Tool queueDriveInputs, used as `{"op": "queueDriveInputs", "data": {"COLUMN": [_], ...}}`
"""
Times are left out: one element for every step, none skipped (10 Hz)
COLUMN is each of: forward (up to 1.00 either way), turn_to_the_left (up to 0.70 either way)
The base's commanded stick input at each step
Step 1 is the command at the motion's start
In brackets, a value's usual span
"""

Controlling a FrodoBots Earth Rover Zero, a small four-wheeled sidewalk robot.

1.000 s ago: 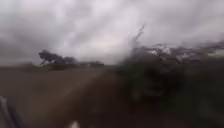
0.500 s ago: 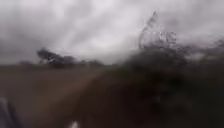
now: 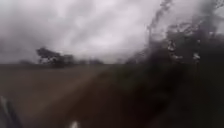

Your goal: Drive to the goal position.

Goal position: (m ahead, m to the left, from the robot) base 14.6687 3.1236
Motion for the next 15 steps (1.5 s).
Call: {"op": "queueDriveInputs", "data": {"forward": [0.7, 0.7, 0.7, 0.7, 0.7, 0.7, 0.7, 0.7, 0.7, 0.7, 0.7, 0.7, 0.7, 0.7, 0.7], "turn_to_the_left": [0.0, 0.0, 0.0, 0.0, 0.0, 0.0, 0.0, 0.0, 0.0, 0.0, 0.0, 0.0, 0.0, 0.0, 0.0]}}
